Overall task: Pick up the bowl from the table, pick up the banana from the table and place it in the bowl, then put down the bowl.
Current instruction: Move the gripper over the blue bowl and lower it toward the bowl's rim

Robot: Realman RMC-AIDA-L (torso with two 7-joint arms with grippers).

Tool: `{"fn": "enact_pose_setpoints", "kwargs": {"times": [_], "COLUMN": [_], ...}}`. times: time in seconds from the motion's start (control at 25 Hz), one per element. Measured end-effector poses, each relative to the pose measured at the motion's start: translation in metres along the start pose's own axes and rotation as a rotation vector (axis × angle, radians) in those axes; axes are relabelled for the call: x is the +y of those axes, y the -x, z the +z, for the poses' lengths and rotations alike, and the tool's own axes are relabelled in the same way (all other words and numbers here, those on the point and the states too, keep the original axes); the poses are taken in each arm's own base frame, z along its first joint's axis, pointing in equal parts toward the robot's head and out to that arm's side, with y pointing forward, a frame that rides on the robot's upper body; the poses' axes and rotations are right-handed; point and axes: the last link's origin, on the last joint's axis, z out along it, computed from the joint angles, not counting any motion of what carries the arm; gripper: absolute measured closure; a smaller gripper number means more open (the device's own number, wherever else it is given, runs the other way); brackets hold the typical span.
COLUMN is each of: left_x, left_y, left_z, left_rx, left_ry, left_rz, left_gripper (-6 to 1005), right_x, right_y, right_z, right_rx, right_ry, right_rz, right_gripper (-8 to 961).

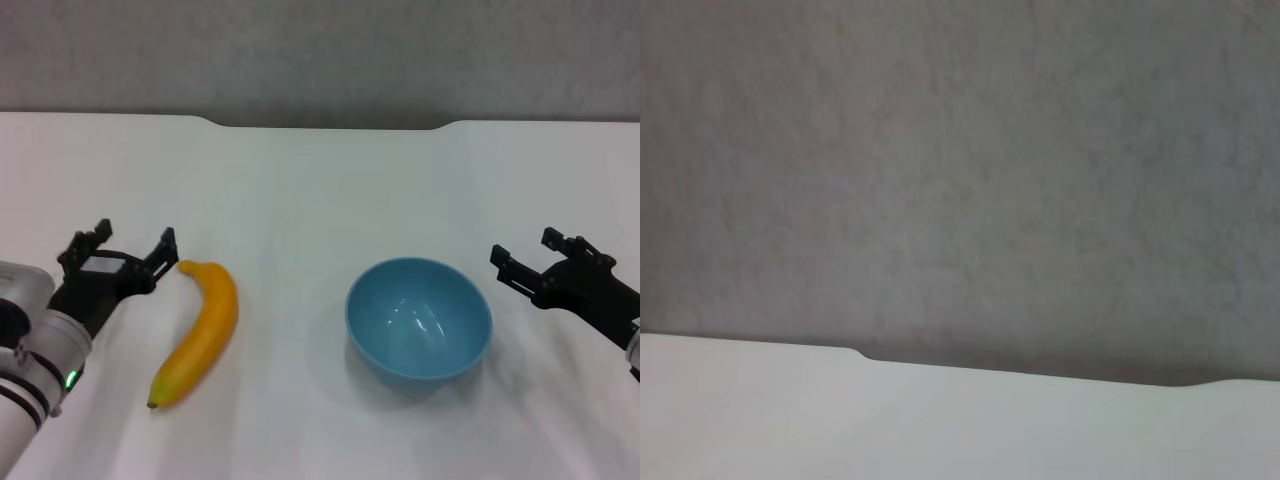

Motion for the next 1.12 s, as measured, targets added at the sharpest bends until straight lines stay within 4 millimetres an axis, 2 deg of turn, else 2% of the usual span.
{"fn": "enact_pose_setpoints", "kwargs": {"times": [0.24, 0.4, 0.52, 0.6, 0.8, 1.12], "left_x": [0.008, 0.012, 0.013, 0.011, 0.011, 0.019], "left_y": [-0.003, -0.018, -0.032, -0.039, -0.056, -0.076], "left_z": [0.004, 0.014, 0.013, 0.011, 0.013, 0.018], "left_rx": [-0.034, -0.112, -0.099, -0.105, -0.200, -0.311], "left_ry": [0.018, 0.054, 0.053, 0.046, 0.048, 0.107], "left_rz": [-0.023, -0.028, -0.042, -0.037, -0.032, -0.018], "left_gripper": [121, 121, 121, 122, 122, 121], "right_x": [0.002, 0.003, 0.004, 0.013, 0.020, 0.013], "right_y": [0.008, 0.017, 0.023, 0.036, 0.053, 0.073], "right_z": [0.005, 0.006, 0.006, 0.009, 0.014, 0.018], "right_rx": [-0.005, 0.036, 0.059, 0.080, 0.123, 0.268], "right_ry": [0.024, 0.027, 0.015, 0.050, 0.102, 0.086], "right_rz": [-0.008, -0.019, -0.037, -0.024, -0.002, 0.050], "right_gripper": [82, 82, 83, 83, 84, 85]}}
